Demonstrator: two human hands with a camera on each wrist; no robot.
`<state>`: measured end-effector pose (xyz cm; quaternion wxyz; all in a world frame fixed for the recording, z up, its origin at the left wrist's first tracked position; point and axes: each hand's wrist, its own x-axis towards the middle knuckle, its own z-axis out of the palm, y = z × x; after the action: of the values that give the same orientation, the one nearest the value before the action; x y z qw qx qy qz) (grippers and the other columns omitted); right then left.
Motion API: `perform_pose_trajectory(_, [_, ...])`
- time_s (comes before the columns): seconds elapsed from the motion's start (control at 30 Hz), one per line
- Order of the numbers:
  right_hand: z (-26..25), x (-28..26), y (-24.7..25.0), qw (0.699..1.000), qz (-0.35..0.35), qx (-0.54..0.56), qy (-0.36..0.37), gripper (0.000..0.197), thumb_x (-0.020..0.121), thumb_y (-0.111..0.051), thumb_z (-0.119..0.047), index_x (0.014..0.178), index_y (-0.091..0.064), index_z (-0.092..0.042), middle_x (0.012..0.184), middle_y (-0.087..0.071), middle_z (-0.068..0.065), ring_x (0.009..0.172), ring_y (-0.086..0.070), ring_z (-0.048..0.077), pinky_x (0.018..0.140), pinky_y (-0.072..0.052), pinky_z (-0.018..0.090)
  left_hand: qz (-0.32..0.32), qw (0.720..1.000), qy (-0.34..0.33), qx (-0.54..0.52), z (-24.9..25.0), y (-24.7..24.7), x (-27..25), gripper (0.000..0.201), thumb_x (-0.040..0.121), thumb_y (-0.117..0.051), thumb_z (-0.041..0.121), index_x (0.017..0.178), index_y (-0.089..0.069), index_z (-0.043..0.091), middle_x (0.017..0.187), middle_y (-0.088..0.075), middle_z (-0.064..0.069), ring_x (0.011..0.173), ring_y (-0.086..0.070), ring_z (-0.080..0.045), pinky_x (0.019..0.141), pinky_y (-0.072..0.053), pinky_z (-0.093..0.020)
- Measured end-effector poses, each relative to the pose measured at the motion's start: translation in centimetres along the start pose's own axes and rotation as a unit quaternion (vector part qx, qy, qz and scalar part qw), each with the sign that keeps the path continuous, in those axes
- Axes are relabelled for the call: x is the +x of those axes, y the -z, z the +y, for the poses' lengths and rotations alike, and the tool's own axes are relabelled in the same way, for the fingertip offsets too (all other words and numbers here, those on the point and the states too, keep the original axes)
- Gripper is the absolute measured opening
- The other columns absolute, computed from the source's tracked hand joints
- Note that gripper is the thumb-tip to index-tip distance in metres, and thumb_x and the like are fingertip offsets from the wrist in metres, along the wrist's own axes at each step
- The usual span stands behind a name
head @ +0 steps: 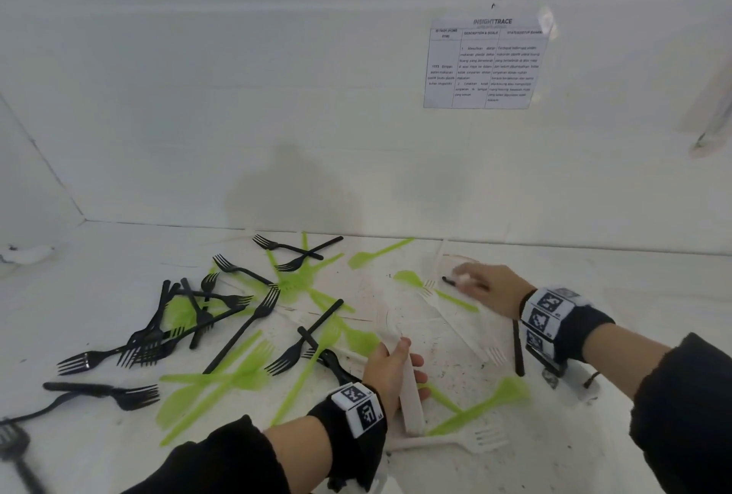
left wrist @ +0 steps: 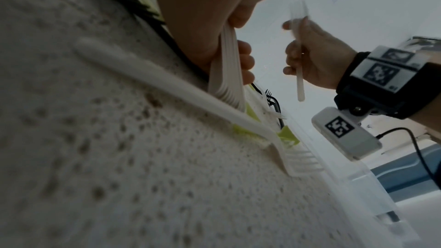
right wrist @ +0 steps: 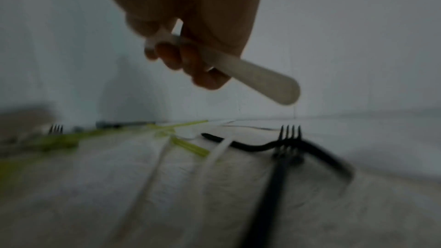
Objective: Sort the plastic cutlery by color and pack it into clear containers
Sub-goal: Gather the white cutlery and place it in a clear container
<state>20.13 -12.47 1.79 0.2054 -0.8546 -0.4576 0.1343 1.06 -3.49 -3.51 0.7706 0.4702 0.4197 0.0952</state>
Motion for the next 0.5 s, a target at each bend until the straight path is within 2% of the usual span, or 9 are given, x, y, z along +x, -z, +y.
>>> perform_pose_trajectory(0.07, [0.8, 0.0, 0.1, 0.982, -0.11, -0.149, 0.034, 0.038, 0.089, -0.047, -0.008, 0.125, -0.055, -0.021, 0.112, -0.057, -0.001, 0.102, -0.054, 0.014, 0.096, -0.042, 0.026, 0.001, 1.0, 0.005, -0.006, 0.0, 0.1, 0.0, 0.019, 0.097, -0.049, 0.024, 0.086, -0.052, 0.009, 0.073, -0.057, -0.009, 0.055, -0.052, -0.02, 0.051, -0.048, -0.032])
perform_pose_trajectory(0.13, [1.3, 0.0, 0.0, 0.956, -0.178, -0.23, 0.044, 0.05, 0.084, -0.044, 0.004, 0.122, -0.058, -0.024, 0.125, -0.05, -0.003, 0.116, -0.051, 0.019, 0.1, -0.042, 0.03, 0.002, 1.0, 0.005, -0.011, -0.1, 0.1, 0.0, 0.019, 0.097, -0.049, 0.024, 0.086, -0.052, 0.009, 0.073, -0.057, -0.009, 0.054, -0.052, -0.02, 0.05, -0.048, -0.032])
perform_pose_trajectory(0.17, [1.6, 0.1, -0.1, 0.939, -0.208, -0.269, 0.055, 0.048, 0.084, -0.046, 0.004, 0.12, -0.06, -0.024, 0.128, -0.047, -0.003, 0.118, -0.05, 0.021, 0.1, -0.042, 0.03, 0.001, 1.0, 0.005, -0.016, -0.1, 0.1, 0.0, 0.018, 0.097, -0.049, 0.023, 0.087, -0.052, 0.008, 0.073, -0.057, -0.009, 0.054, -0.052, -0.02, 0.049, -0.048, -0.031])
perform_pose_trajectory(0.27, [1.5, 0.1, -0.5, 0.9, -0.268, -0.338, 0.06, 0.033, 0.086, -0.057, -0.013, 0.119, -0.06, -0.019, 0.13, -0.047, 0.0, 0.118, -0.049, 0.021, 0.101, -0.041, 0.031, 0.002, 1.0, 0.005, -0.021, -0.1, 0.1, -0.1, 0.017, 0.097, -0.049, 0.023, 0.089, -0.05, 0.008, 0.074, -0.057, -0.009, 0.054, -0.052, -0.02, 0.049, -0.048, -0.031])
perform_pose_trajectory(0.33, [1.6, 0.4, -0.5, 0.915, -0.246, -0.318, 0.038, 0.033, 0.088, -0.057, -0.019, 0.12, -0.059, -0.016, 0.128, -0.051, 0.003, 0.118, -0.049, 0.02, 0.1, -0.039, 0.029, 0.001, 1.0, 0.006, -0.023, -0.1, 0.1, -0.1, 0.017, 0.097, -0.049, 0.024, 0.09, -0.049, 0.008, 0.075, -0.057, -0.009, 0.054, -0.052, -0.02, 0.049, -0.048, -0.031])
perform_pose_trajectory(0.4, [1.4, 0.5, 0.0, 0.947, -0.178, -0.266, 0.012, 0.034, 0.09, -0.057, -0.024, 0.123, -0.057, -0.016, 0.125, -0.054, 0.002, 0.118, -0.049, 0.018, 0.098, -0.036, 0.024, 0.002, 1.0, 0.008, -0.025, 0.0, 0.2, -0.1, 0.017, 0.096, -0.05, 0.024, 0.091, -0.049, 0.008, 0.076, -0.058, -0.009, 0.054, -0.053, -0.02, 0.05, -0.049, -0.032])
perform_pose_trajectory(0.5, [0.5, 0.9, 0.3, 0.976, -0.069, -0.205, -0.034, 0.019, 0.094, -0.051, -0.028, 0.109, -0.056, -0.017, 0.115, -0.06, 0.006, 0.112, -0.053, 0.021, 0.089, -0.037, 0.025, 0.005, 1.0, 0.014, -0.028, -0.2, 0.2, -0.1, 0.018, 0.096, -0.05, 0.024, 0.09, -0.048, 0.008, 0.076, -0.058, -0.009, 0.055, -0.053, -0.02, 0.052, -0.049, -0.033])
